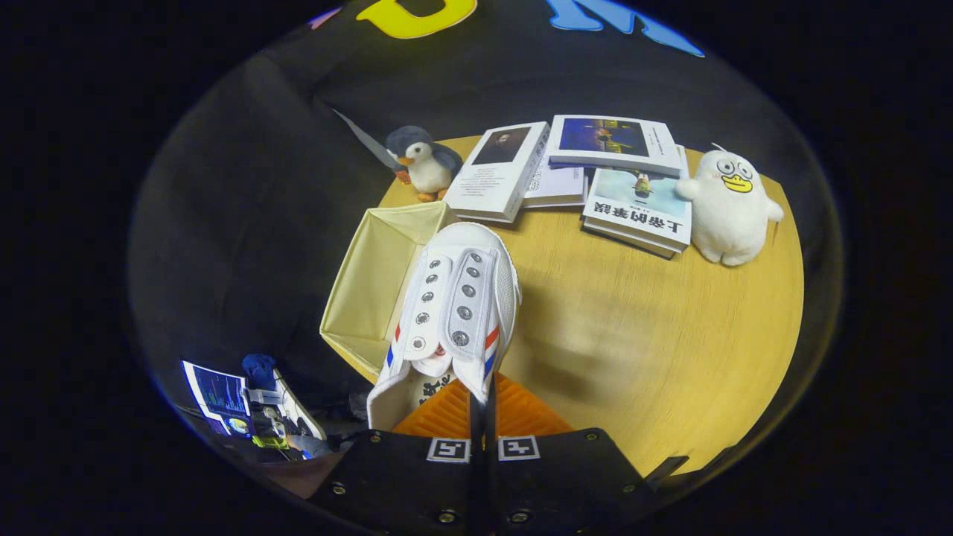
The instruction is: Open the storage box then place both shoes into the box .Put the left shoe in first, then the right shoe, with the right side of both shoes facing outward in a uniform manner.
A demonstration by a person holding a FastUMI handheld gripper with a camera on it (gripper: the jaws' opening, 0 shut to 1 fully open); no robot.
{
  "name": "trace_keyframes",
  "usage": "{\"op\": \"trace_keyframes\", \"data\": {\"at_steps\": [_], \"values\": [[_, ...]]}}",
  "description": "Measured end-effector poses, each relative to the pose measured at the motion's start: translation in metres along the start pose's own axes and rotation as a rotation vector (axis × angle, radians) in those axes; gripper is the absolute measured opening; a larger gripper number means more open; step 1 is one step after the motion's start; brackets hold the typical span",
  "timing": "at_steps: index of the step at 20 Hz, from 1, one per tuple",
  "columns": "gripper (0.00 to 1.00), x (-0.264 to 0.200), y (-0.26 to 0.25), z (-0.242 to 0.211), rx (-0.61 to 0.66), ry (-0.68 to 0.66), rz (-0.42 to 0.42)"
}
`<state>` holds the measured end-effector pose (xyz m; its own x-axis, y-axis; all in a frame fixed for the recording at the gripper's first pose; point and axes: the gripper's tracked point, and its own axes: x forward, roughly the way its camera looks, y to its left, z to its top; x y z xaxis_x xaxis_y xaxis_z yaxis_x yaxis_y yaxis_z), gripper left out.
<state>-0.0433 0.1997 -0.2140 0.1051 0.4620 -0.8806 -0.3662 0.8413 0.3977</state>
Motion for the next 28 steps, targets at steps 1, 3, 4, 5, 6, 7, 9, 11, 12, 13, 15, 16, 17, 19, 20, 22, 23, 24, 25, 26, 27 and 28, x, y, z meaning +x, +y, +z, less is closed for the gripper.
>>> {"op": "trace_keyframes", "data": {"at_steps": [1,3,4,5,6,7,9,11,12,13,15,16,17,19,20,22,23,24,25,26,27,28], "values": [[0.00,0.001,0.009,0.006,-0.012,-0.003,0.010],[0.00,0.001,0.028,0.016,-0.032,-0.010,0.022],[0.00,0.003,0.036,0.022,-0.047,-0.015,0.025],[0.00,0.005,0.045,0.028,-0.062,-0.019,0.030],[0.00,0.008,0.054,0.033,-0.074,-0.021,0.035],[0.00,0.012,0.063,0.038,-0.084,-0.022,0.043],[0.00,0.021,0.080,0.046,-0.085,-0.021,0.062],[0.00,0.030,0.097,0.055,-0.097,-0.018,0.078],[0.00,0.033,0.105,0.057,-0.108,-0.014,0.082],[0.00,0.037,0.111,0.060,-0.117,-0.007,0.082],[0.00,0.044,0.123,0.065,-0.129,0.004,0.087],[0.00,0.049,0.128,0.068,-0.133,0.009,0.088],[0.00,0.053,0.132,0.069,-0.137,0.014,0.085],[0.00,0.064,0.136,0.073,-0.141,0.025,0.070],[0.00,0.069,0.138,0.075,-0.140,0.029,0.061],[0.00,0.079,0.140,0.079,-0.144,0.035,0.046],[0.00,0.085,0.143,0.082,-0.147,0.036,0.046],[0.00,0.093,0.143,0.082,-0.154,0.044,0.035],[0.00,0.102,0.141,0.082,-0.170,0.056,0.021],[0.00,0.113,0.139,0.080,-0.179,0.074,-0.002],[0.00,0.123,0.134,0.077,-0.186,0.095,-0.033],[0.00,0.130,0.135,0.074,-0.186,0.104,-0.037]]}}
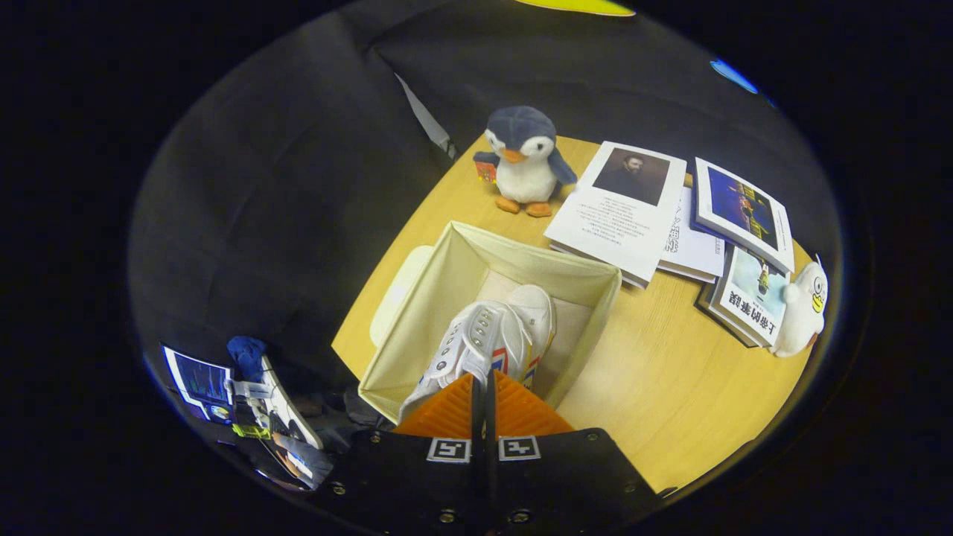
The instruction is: Open the storage box then place both shoes into the box .Put the left shoe in first, then the right shoe, with the right side of both shoes facing outward in a uniform manner.
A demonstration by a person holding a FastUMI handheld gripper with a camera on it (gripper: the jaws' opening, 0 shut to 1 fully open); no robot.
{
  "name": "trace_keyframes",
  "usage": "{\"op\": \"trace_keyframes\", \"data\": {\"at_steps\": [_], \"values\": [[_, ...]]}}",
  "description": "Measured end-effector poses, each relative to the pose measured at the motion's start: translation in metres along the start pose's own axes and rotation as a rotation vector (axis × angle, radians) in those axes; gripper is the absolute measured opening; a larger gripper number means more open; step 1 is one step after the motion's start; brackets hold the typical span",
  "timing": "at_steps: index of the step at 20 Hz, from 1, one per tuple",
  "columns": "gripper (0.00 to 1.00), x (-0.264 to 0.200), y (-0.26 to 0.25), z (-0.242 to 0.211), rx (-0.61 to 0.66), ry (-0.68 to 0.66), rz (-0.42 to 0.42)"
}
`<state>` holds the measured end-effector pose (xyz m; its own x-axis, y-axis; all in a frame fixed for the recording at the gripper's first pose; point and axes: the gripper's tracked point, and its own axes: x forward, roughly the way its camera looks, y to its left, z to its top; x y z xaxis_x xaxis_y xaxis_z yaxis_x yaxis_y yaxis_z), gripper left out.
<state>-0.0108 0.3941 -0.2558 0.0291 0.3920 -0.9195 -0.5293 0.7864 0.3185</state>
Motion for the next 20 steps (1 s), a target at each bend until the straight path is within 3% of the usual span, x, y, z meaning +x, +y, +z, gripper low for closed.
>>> {"op": "trace_keyframes", "data": {"at_steps": [2,7,9,12,13,17,20], "values": [[0.00,0.003,0.024,0.012,0.061,-0.045,0.096],[0.07,-0.020,0.017,0.027,-0.015,-0.097,0.061],[0.08,-0.031,0.009,0.026,-0.012,-0.112,0.049],[0.17,-0.043,0.002,0.026,0.008,-0.169,0.059],[0.32,-0.058,-0.008,0.027,0.007,-0.195,0.048],[0.32,-0.101,-0.039,0.032,0.019,-0.373,-0.021],[0.32,-0.150,-0.067,0.035,0.015,-0.565,-0.138]]}}
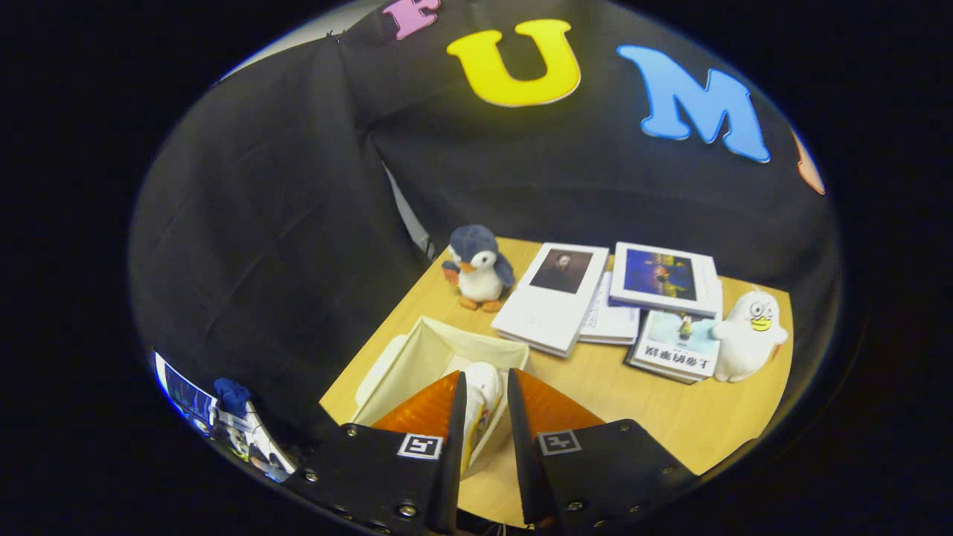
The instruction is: Open the storage box then place both shoes into the box .Put the left shoe in first, then the right shoe, with the right side of both shoes facing outward in a uniform manner.
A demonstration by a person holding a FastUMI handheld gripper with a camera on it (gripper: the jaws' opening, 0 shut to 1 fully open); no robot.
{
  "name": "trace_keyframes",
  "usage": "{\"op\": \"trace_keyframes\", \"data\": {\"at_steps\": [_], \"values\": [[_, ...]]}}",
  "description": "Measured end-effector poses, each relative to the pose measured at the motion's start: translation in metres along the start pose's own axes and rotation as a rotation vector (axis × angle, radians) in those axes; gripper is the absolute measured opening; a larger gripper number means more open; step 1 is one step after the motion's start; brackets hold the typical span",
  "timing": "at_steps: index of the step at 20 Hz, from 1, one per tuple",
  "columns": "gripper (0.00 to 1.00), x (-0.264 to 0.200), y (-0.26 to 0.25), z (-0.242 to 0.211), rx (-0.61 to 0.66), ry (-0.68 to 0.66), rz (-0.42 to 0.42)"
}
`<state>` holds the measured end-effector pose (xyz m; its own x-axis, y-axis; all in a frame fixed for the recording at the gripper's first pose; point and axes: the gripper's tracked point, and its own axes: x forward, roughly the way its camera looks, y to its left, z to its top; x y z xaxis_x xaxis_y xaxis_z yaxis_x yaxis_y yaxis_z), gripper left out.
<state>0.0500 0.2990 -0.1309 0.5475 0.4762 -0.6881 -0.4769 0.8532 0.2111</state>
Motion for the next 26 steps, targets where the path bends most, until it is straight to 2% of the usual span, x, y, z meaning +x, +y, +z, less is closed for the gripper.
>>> {"op": "trace_keyframes", "data": {"at_steps": [2,4,5,9,14,26], "values": [[0.54,-0.018,-0.018,0.017,-0.011,-0.139,-0.031],[0.62,-0.057,-0.032,0.038,-0.037,-0.278,-0.075],[0.80,-0.075,-0.040,0.044,-0.050,-0.350,-0.112],[0.90,-0.170,-0.064,0.077,-0.049,-0.591,-0.258],[0.90,-0.239,-0.083,0.077,-0.010,-0.744,-0.394],[0.90,-0.288,-0.105,0.075,-0.012,-0.840,-0.457]]}}
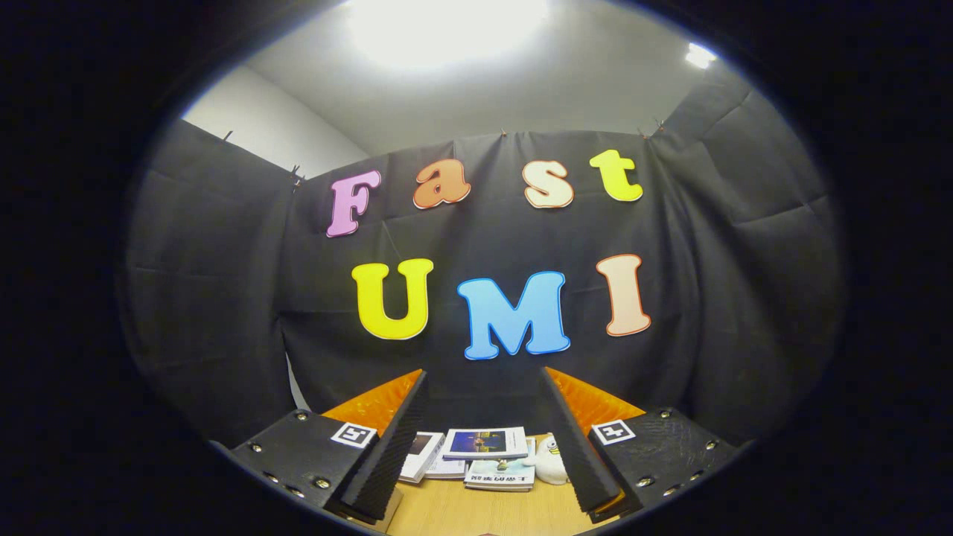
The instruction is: Open the storage box then place both shoes into the box .Put the left shoe in first, then the right shoe, with the right side of both shoes facing outward in a uniform manner.
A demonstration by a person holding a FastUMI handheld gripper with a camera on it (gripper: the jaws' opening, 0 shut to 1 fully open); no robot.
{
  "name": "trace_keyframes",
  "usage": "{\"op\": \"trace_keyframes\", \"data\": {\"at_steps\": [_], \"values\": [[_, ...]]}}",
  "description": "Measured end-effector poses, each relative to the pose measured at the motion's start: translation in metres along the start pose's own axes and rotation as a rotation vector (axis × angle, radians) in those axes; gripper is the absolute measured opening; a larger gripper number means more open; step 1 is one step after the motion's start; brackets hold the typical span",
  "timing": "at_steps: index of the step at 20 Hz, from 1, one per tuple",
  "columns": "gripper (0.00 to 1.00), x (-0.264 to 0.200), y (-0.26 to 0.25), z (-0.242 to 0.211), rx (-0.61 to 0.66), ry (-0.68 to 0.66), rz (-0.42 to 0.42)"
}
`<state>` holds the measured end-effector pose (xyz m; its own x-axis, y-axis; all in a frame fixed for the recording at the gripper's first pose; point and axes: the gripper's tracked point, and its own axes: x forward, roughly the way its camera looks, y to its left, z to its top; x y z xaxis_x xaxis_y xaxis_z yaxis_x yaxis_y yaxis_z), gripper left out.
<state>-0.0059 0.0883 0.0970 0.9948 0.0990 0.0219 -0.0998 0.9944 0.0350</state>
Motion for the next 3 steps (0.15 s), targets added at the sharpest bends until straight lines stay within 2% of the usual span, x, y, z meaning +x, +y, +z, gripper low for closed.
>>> {"op": "trace_keyframes", "data": {"at_steps": [3], "values": [[0.90,0.0035,-0.0076,-0.0035,-0.034,0.004,-0.009]]}}
